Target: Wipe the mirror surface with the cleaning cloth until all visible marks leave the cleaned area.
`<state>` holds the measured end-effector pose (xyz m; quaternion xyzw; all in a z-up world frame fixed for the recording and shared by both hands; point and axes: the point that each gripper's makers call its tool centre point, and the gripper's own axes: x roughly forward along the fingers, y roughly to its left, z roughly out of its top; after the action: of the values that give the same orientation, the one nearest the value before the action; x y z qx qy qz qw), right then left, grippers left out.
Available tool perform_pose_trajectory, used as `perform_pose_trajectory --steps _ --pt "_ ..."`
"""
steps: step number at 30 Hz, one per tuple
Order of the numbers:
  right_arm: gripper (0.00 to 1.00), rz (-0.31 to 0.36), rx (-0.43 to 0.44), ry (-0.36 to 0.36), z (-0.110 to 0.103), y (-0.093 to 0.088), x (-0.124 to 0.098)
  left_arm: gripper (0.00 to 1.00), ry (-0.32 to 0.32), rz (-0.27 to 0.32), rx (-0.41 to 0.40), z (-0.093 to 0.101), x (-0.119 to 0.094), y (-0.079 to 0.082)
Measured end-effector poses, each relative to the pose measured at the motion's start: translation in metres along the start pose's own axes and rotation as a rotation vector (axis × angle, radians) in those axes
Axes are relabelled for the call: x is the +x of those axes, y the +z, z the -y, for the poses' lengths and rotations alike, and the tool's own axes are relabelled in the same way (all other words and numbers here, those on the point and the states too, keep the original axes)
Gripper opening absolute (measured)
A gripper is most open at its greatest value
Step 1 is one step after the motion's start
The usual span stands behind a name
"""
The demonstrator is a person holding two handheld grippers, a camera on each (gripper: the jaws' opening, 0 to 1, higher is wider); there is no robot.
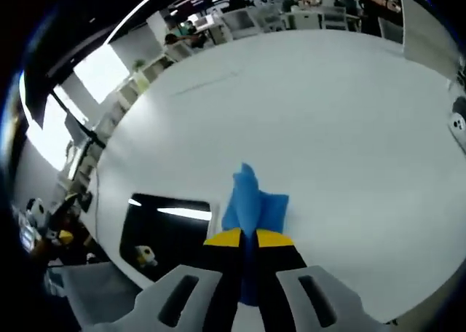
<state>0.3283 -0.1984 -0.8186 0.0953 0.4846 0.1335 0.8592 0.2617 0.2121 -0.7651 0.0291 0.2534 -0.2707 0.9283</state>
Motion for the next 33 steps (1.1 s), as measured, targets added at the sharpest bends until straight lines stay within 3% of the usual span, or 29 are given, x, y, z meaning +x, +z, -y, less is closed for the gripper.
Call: perform_pose_trajectory --steps 25,29,33 --pt "0.00 -0.061 0.004 0.065 -0.050 0.003 0.044 1.00 -0.022 -0.004 0.001 -0.007 0.003 0.001" --pt "0.00 -0.092 -0.020 0.056 -0.056 -0.006 0.056 1.00 -0.017 0.000 0.000 -0.014 -0.001 0.004" --pt "0.00 -0.107 -0.072 0.011 -0.049 -0.013 0.070 1.00 -0.018 -0.004 0.005 -0.017 -0.002 0.002"
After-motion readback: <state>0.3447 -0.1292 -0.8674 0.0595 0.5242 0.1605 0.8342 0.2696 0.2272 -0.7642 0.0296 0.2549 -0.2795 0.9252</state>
